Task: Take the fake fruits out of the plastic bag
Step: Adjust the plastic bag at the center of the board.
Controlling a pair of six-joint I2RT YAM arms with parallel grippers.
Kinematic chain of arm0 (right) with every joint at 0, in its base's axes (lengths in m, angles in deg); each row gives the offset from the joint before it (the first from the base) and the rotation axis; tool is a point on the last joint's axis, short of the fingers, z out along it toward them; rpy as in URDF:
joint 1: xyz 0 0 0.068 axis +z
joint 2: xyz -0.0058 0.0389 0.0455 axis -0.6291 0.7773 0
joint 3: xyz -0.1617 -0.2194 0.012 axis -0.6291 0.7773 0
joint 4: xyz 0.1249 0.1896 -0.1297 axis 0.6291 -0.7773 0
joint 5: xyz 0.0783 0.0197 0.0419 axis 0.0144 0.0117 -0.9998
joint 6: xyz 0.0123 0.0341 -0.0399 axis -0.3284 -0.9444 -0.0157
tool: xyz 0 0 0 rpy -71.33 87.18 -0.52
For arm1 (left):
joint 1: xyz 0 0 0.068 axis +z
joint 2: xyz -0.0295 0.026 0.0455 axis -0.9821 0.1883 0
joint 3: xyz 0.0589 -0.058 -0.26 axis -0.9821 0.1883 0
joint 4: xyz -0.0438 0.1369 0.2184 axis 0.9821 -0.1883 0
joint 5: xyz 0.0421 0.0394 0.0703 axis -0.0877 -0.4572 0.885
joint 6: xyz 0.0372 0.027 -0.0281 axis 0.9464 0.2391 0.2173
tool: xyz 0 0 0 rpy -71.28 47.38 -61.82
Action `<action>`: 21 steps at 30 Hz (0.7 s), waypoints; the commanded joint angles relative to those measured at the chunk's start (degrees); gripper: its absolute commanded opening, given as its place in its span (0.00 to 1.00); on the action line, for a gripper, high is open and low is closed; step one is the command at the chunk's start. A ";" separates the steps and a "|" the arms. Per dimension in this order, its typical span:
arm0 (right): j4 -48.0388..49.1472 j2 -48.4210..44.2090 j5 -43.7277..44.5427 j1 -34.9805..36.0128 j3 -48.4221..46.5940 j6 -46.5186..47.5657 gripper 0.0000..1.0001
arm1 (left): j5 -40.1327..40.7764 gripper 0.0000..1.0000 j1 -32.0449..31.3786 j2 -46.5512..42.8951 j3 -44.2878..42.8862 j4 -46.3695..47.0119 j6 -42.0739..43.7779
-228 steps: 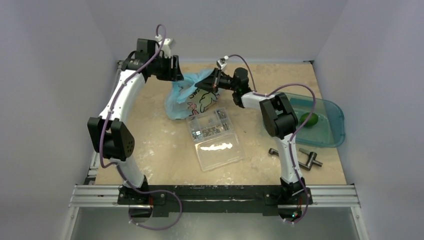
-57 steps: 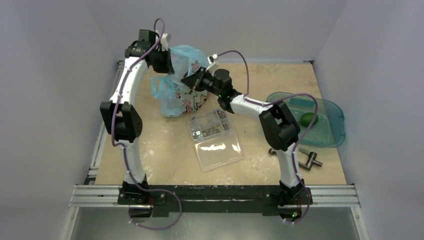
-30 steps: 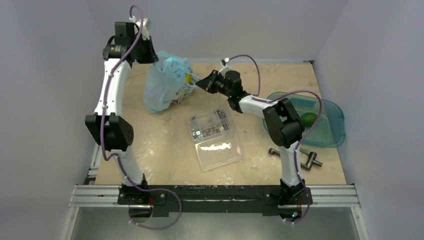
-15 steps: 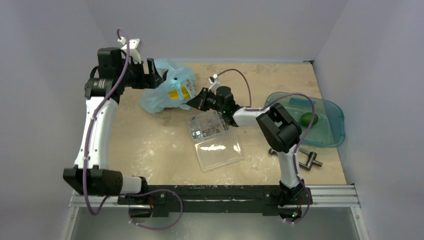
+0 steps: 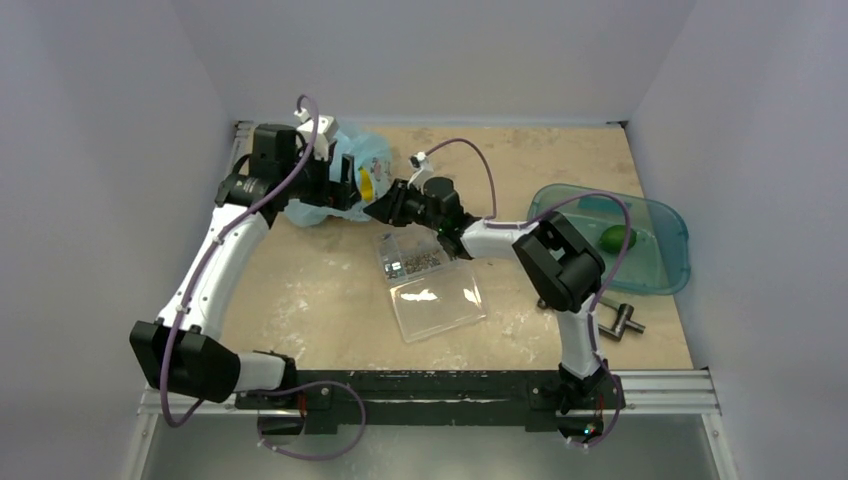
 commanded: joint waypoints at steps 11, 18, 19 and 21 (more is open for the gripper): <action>-4.50 -1.97 6.66 3.57 -0.18 6.33 0.51 | 12.68 0.18 -0.70 -0.96 1.99 -0.47 2.35; -15.00 -9.34 10.13 3.48 -3.69 22.87 0.76 | 13.81 0.00 -0.70 -8.10 10.33 0.63 0.78; -16.17 -9.74 12.16 3.47 -4.98 24.70 0.77 | 13.51 0.00 -0.68 -8.52 11.09 0.66 0.71; -15.94 -10.66 13.38 3.48 -6.03 27.18 0.80 | 13.40 0.00 -0.62 -9.45 12.27 0.80 0.33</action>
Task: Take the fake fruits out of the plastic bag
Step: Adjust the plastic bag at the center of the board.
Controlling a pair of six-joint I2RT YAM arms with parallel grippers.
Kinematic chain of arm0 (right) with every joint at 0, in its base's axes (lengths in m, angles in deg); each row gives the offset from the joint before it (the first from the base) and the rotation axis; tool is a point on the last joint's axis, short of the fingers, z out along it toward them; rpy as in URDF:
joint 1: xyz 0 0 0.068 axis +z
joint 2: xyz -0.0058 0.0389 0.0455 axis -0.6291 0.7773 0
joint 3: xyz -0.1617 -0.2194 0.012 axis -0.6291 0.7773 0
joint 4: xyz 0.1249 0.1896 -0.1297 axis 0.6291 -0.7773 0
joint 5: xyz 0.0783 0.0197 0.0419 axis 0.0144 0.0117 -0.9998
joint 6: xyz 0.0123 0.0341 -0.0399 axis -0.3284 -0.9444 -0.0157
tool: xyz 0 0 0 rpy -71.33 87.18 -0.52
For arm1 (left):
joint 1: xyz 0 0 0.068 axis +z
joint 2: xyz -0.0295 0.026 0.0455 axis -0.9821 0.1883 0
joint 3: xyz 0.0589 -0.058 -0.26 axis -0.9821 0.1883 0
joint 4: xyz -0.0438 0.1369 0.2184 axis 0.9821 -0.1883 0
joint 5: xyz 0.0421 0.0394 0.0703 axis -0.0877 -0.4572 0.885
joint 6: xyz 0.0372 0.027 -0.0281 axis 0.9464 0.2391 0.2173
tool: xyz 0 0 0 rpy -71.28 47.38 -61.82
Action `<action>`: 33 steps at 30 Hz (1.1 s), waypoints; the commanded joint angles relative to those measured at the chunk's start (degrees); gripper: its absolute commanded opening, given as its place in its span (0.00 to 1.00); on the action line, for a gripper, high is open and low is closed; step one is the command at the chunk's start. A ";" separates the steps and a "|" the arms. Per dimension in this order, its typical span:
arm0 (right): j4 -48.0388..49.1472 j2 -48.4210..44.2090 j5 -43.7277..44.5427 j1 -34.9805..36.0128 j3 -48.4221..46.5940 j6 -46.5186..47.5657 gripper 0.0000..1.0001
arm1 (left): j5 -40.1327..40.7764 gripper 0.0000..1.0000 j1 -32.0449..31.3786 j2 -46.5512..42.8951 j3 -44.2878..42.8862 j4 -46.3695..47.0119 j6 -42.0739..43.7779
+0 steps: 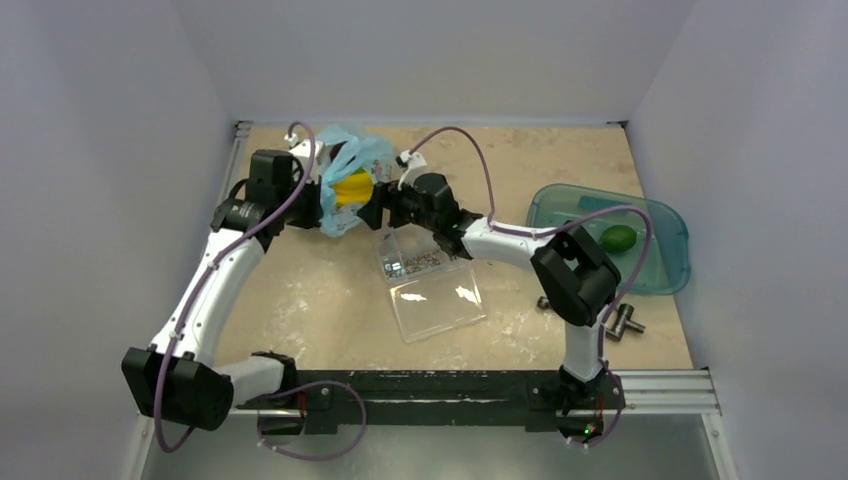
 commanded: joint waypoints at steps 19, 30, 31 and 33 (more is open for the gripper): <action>7.90 2.14 17.08 6.38 -13.89 52.30 0.99 | 2.85 0.00 0.26 -6.09 5.10 1.42 -0.40; 13.68 9.83 28.98 7.60 -25.10 47.59 0.75 | 3.01 0.00 0.26 -6.41 5.58 2.23 -0.47; 13.64 9.32 27.48 6.97 -24.51 45.66 0.57 | 3.23 0.00 0.30 -6.30 5.58 2.20 -0.59; 12.78 7.92 23.21 4.28 -22.81 39.81 0.23 | 3.54 0.00 0.26 -6.19 5.76 2.41 -0.86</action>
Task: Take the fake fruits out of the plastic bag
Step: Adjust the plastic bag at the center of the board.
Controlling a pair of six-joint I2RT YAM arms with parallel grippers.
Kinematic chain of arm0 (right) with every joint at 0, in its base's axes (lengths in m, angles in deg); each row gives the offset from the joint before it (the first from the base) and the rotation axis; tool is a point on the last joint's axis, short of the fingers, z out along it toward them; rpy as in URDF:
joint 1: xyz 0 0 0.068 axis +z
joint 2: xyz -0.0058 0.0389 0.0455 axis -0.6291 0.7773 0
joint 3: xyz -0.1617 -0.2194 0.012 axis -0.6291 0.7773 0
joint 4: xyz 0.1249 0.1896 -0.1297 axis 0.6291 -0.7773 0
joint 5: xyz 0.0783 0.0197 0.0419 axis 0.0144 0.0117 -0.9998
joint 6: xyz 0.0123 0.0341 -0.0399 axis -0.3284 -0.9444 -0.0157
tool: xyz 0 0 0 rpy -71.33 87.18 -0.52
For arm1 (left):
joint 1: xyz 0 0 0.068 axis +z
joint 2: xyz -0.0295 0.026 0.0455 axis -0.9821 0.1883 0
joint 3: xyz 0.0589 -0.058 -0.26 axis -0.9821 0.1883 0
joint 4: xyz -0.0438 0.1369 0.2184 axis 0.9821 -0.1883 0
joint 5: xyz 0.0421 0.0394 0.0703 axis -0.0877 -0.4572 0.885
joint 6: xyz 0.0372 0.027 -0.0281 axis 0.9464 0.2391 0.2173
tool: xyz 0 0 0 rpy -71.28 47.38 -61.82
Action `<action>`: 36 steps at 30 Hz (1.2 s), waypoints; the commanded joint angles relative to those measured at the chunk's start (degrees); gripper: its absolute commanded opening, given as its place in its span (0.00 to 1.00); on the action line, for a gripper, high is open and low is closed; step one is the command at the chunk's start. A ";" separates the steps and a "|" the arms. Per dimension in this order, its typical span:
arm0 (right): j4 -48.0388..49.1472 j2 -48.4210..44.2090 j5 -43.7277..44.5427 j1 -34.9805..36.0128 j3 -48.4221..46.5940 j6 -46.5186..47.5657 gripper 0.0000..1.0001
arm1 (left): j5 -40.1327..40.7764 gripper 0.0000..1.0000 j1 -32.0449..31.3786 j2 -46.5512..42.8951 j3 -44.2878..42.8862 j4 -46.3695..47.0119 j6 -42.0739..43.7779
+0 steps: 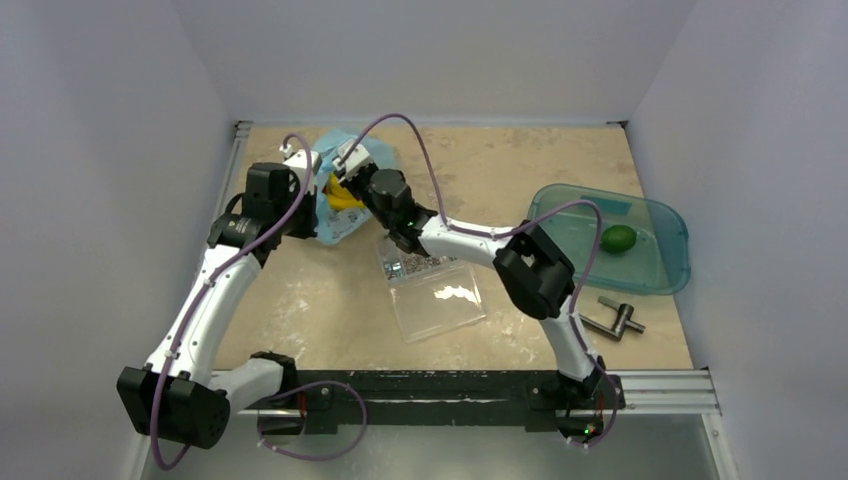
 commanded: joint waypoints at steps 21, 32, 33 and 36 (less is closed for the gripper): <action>3.75 0.81 -50.94 -28.21 1.37 -68.67 0.24 | -13.59 0.00 2.50 3.95 0.02 4.24 -1.80; -15.05 -22.23 -38.05 -24.82 20.85 -56.82 0.74 | -17.49 0.00 2.50 4.55 -1.12 3.59 -2.18; -14.79 -24.34 -36.60 -24.07 23.24 -56.94 0.75 | -17.59 0.00 2.50 4.59 -1.18 3.50 -2.22; -9.41 -28.86 -34.01 -21.11 30.76 -59.75 0.74 | -17.71 0.00 2.50 4.44 -1.32 3.25 -2.17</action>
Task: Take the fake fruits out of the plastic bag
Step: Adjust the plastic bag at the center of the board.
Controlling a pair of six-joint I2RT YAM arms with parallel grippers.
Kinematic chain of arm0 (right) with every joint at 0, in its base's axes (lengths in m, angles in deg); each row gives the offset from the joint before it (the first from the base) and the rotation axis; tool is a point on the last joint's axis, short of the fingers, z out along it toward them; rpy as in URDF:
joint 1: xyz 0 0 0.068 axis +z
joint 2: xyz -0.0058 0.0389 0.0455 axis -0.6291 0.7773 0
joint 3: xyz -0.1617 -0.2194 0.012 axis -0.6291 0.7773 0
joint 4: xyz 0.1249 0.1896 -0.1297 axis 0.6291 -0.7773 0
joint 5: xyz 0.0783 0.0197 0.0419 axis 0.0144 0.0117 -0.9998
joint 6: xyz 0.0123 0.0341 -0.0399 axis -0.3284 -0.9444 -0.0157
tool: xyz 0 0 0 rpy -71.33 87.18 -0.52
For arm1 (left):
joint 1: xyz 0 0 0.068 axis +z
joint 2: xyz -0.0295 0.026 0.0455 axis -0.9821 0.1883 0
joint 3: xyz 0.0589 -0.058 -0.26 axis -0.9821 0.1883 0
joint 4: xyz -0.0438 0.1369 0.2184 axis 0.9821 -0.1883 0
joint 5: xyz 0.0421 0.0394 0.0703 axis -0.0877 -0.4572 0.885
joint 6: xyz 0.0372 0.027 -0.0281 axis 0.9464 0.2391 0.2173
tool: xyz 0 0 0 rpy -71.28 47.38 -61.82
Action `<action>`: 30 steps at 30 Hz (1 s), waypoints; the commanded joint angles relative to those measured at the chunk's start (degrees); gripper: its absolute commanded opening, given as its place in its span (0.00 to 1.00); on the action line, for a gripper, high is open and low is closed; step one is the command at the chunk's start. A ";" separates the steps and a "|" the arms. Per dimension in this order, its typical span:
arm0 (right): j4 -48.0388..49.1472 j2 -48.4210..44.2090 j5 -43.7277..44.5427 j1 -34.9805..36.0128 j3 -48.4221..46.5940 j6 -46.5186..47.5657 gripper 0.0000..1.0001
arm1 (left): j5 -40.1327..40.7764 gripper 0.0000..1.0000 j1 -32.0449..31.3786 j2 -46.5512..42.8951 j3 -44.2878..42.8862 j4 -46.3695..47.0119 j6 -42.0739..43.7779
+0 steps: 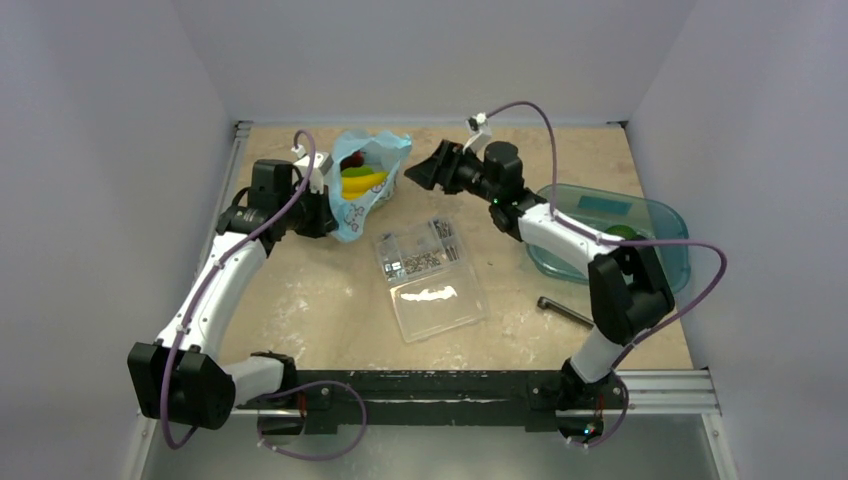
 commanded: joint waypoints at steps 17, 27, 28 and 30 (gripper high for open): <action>14.54 11.46 22.32 16.23 -3.05 -16.74 0.18 | -1.73 0.00 0.15 -0.33 -2.08 0.35 -0.85; 9.06 22.48 30.24 16.77 -16.85 -20.63 0.17 | -2.23 0.00 -0.04 0.18 -2.14 0.50 -0.76; 8.19 23.41 31.27 17.08 -17.94 -20.64 0.17 | -2.26 0.00 -0.04 0.15 -2.21 0.46 -0.76; 7.09 25.32 32.74 17.51 -19.33 -20.87 0.18 | -2.24 0.00 0.01 0.19 -2.23 0.52 -0.83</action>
